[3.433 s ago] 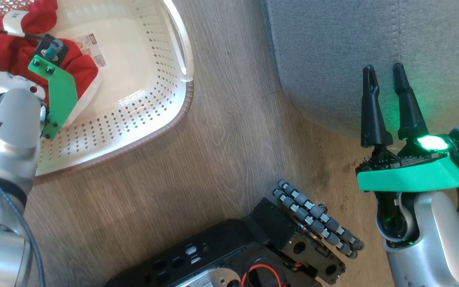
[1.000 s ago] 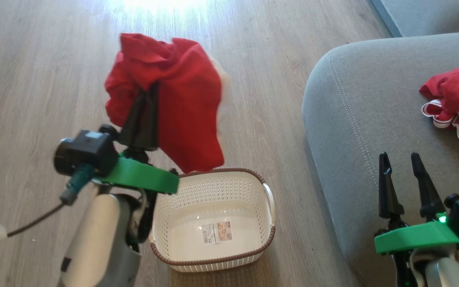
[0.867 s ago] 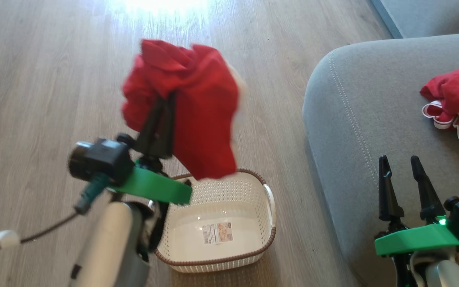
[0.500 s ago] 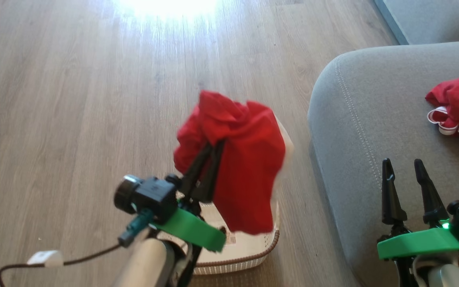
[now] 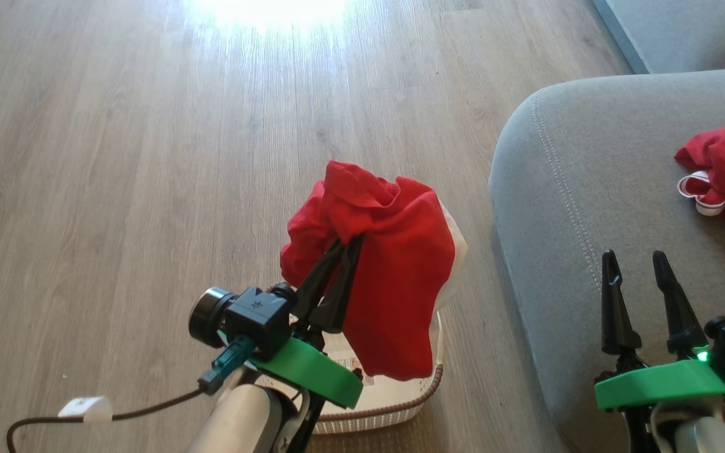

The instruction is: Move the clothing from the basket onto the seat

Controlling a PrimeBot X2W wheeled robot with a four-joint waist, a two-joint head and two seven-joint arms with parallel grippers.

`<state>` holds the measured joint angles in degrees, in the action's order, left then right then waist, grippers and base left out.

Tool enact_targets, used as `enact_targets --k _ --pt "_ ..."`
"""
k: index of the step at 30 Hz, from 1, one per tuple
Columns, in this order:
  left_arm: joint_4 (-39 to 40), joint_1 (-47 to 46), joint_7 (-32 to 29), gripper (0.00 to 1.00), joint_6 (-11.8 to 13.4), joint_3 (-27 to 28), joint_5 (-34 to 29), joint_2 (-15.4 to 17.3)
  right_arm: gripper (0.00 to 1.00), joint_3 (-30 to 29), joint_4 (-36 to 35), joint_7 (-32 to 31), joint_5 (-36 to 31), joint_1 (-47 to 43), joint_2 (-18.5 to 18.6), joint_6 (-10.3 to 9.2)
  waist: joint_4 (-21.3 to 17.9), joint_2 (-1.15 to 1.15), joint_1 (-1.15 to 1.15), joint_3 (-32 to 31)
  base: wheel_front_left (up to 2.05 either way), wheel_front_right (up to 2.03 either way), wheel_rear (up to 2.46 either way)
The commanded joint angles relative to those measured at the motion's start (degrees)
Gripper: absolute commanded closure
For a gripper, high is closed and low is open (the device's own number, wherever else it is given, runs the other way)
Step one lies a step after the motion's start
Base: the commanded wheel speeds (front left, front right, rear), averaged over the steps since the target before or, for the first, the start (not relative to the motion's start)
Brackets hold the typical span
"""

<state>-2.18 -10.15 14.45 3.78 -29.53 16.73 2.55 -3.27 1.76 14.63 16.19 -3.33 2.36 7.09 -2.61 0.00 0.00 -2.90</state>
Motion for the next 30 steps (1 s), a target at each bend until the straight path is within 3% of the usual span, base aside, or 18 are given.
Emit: enact_targets --k 1,9,14,24,30 --pt "2.29 -2.22 0.54 1.00 0.42 2.47 0.26 0.33 0.00 1.48 -2.10 0.37 -0.40 1.63 0.52 0.40 -0.03 0.00 0.00 0.09 0.00 0.00 0.00" --pt "2.76 -2.32 0.54 1.00 0.36 3.31 -0.04 0.32 0.00 1.77 -2.65 0.37 -0.76 1.60 0.52 0.40 -0.25 0.00 0.00 0.22 0.00 0.00 0.00" --pt "2.68 -2.56 0.55 1.00 0.24 4.13 -0.28 0.32 0.00 5.41 -4.73 0.37 -1.88 1.45 1.14 0.40 -0.42 0.00 0.00 0.62 0.00 0.00 0.00" --pt "2.45 -2.69 0.55 1.00 0.07 4.97 -0.57 0.32 0.00 23.21 -10.36 0.37 -3.11 1.68 12.13 0.40 -0.75 0.00 0.00 1.09 0.00 0.00 0.00" --pt "2.45 -2.77 0.55 1.00 0.07 4.26 -0.62 0.32 0.00 27.97 -9.47 0.37 -4.25 3.30 14.62 0.40 -0.51 0.00 0.00 1.04 0.00 0.00 0.00"
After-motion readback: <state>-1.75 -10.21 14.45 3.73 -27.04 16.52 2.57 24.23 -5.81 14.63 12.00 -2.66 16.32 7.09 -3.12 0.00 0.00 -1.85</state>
